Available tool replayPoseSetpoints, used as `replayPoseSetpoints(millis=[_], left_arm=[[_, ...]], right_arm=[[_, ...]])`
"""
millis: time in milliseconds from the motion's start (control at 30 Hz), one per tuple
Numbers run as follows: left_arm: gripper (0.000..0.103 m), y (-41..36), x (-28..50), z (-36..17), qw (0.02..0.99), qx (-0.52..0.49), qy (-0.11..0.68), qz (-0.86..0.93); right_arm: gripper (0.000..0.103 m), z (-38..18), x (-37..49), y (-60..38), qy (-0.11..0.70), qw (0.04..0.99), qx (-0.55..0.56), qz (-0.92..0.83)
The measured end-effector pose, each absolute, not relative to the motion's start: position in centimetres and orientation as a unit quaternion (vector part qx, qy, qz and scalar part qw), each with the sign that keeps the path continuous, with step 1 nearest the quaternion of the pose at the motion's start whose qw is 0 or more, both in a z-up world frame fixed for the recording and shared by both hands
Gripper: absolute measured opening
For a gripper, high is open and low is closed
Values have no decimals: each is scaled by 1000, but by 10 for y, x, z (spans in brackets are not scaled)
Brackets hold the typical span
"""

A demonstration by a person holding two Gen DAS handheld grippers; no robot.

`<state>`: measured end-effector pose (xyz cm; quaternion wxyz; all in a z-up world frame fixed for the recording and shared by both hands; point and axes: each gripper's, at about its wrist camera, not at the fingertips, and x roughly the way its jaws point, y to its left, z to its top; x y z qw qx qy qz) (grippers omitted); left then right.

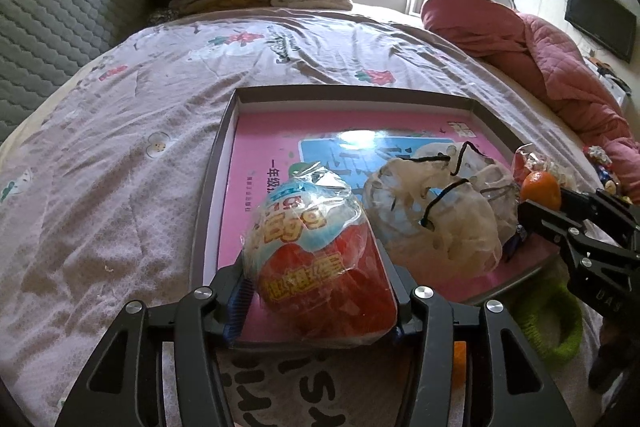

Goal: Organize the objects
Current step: 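Lower the Kinder egg into the tray and open the left tool while the right tool releases the orange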

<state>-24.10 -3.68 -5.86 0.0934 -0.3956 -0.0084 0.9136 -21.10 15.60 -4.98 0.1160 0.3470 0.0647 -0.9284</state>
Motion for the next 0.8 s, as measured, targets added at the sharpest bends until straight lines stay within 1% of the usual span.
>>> replayPoseSetpoints(millis=[100, 200, 267, 333, 533, 800], left_arm=[[64, -35, -240, -57, 97, -396, -7, 913], [68, -35, -239, -56, 95, -396, -9, 913], [69, -37, -240, -54, 92, -395, -13, 914], [69, -39, -240, -52, 90, -394, -17, 915], [69, -41, -238, -46, 87, -388, -22, 917], [69, -36, -232, -40, 90, -379, -15, 921]], right_arm=[[39, -49, -211, 158, 61, 117, 348, -928], [39, -49, -211, 158, 57, 119, 351, -927], [40, -49, -211, 158, 58, 117, 352, -927], [45, -48, -211, 158, 59, 119, 353, -926], [52, -44, -209, 157, 64, 118, 348, -928], [53, -38, -208, 161, 57, 112, 345, -930]])
